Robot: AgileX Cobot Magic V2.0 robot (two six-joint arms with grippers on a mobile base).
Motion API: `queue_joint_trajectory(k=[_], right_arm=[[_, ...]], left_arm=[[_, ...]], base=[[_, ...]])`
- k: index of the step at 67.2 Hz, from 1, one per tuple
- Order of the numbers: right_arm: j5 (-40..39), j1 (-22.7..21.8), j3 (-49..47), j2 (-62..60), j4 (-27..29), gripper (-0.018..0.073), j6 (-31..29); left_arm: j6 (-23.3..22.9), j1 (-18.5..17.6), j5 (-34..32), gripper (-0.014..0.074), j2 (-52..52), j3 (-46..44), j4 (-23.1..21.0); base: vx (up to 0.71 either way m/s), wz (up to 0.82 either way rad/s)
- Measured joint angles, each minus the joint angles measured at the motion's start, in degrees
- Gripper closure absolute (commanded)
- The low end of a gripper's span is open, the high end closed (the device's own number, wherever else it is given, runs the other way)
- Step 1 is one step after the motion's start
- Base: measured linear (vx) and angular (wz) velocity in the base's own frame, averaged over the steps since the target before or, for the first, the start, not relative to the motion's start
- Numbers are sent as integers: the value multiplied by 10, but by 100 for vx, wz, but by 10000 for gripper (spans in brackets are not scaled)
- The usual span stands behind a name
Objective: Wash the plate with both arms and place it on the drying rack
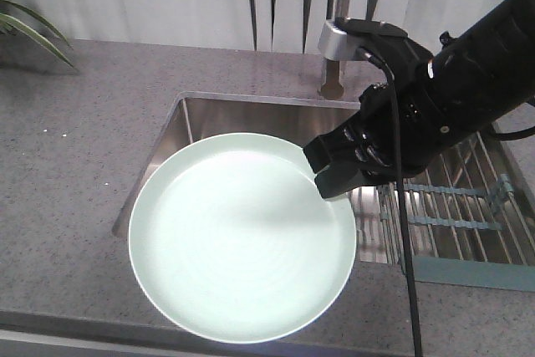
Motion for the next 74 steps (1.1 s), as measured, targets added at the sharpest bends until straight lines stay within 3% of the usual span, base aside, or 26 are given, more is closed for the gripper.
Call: queue_joint_trajectory(k=[74], right_arm=[[0,0,0,0,0,564,0]], left_arm=[[0,0,0,603,0,0,0]], base=[[5,-9]])
